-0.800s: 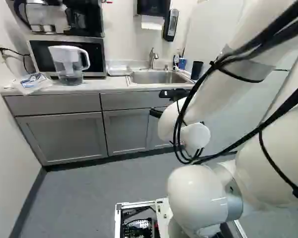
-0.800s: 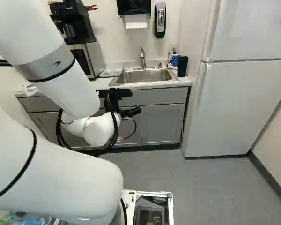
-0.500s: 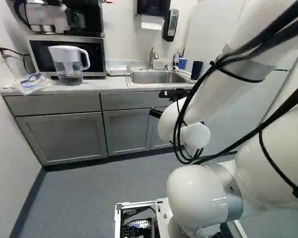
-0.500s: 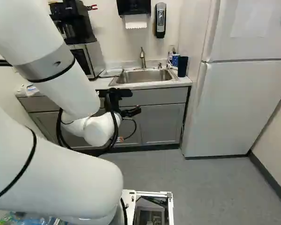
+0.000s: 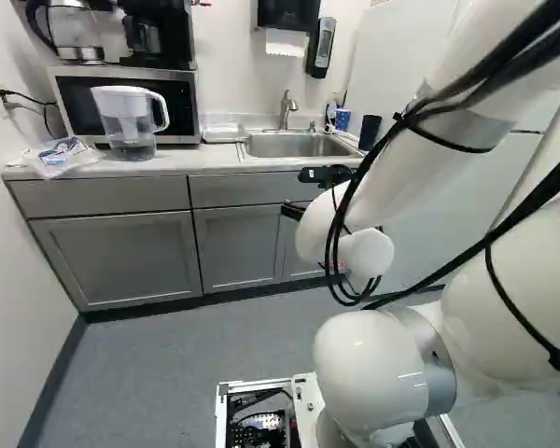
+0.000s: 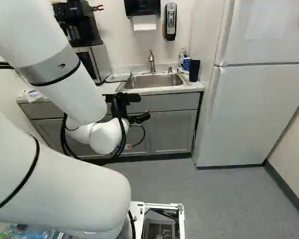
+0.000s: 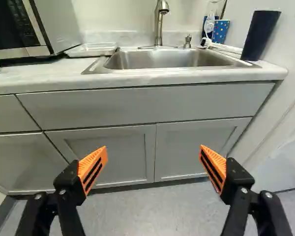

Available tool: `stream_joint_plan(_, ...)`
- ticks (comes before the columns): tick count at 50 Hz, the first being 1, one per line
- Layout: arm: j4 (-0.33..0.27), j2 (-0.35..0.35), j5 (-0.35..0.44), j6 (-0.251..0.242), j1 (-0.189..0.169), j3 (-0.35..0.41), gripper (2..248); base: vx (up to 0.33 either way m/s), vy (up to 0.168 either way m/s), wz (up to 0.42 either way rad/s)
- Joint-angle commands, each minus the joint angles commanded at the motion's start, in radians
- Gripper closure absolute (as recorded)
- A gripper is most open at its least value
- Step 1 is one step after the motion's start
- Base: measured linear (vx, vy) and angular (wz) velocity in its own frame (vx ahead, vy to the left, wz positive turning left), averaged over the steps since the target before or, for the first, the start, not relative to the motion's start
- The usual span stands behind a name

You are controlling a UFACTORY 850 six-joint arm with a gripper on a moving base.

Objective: Rinse the cup and place it in the tray

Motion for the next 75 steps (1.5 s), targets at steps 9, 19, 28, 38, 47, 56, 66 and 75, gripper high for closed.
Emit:
stream_joint_plan(9,0.0,-0.022,0.0,0.0,0.0,-0.041,3,0.0,0.0,0.0)
stream_joint_plan(19,0.0,-0.047,0.0,0.0,0.001,-0.088,3,0.0,0.0,0.0)
stream_joint_plan(28,0.0,-0.064,0.0,0.0,0.003,-0.126,3,0.0,0.0,0.0)
stream_joint_plan(38,0.0,-0.073,0.0,0.0,0.003,-0.159,3,0.0,0.0,0.0)
stream_joint_plan(47,0.0,-0.069,0.0,0.0,0.003,-0.178,3,0.0,0.0,0.0)
stream_joint_plan(56,0.0,-0.073,0.0,0.0,0.003,-0.204,3,0.0,0.0,0.0)
stream_joint_plan(66,0.0,-0.08,-0.001,0.0,0.003,-0.234,3,0.0,0.0,0.0)
stream_joint_plan(75,0.0,-0.088,-0.009,0.0,0.003,-0.262,3,0.0,0.0,0.0)
